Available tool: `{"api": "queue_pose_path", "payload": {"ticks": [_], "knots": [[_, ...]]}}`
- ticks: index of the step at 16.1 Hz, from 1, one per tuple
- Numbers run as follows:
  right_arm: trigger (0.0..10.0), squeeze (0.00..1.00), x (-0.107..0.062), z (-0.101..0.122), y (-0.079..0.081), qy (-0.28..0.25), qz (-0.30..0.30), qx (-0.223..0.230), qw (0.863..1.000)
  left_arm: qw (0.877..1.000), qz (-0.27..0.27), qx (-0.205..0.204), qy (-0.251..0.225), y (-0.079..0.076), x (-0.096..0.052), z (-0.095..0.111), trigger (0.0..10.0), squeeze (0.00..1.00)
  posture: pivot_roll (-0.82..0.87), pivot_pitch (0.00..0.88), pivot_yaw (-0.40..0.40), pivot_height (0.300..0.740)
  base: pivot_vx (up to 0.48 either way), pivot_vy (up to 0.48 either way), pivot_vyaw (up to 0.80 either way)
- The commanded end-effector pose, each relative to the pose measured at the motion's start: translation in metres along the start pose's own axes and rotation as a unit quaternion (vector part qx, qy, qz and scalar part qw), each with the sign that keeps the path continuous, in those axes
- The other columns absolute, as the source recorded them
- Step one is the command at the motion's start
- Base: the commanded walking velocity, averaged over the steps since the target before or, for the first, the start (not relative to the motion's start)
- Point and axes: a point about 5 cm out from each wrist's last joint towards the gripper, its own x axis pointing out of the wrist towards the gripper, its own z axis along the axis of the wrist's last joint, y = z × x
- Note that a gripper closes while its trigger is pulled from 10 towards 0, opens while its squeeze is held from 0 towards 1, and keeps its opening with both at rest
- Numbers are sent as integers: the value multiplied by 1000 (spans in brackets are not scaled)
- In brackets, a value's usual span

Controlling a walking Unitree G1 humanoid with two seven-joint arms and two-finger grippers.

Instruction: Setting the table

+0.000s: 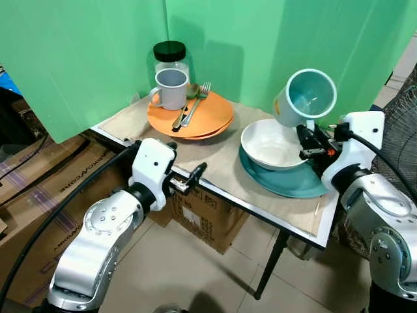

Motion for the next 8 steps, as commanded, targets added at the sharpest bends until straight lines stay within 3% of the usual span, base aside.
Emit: {"api": "queue_pose_path", "payload": {"ticks": [1,2,3,4,8], "knots": [[10000,0,-2,5,1,-13,3,-3,1000,1000,7,7,-6,3,0,4,10000,0,112,0,35,740,0,0,0],[10000,0,-2,5,1,-13,3,-3,1000,1000,7,7,-6,3,0,4,10000,0,112,0,35,740,0,0,0],[10000,0,3,3,6,-21,-8,-9,1000,999,27,22,-6,0,4,3,10000,0,141,0,-20,740,0,0,-775],[10000,0,8,2,12,-28,-8,-12,1000,999,45,17,3,-2,6,0,10000,0,144,0,-30,740,0,0,-775],[10000,0,6,-10,11,-15,-8,-15,1000,994,109,-9,4,4,1,-4,10000,0,155,0,-36,740,0,0,-780]]}}
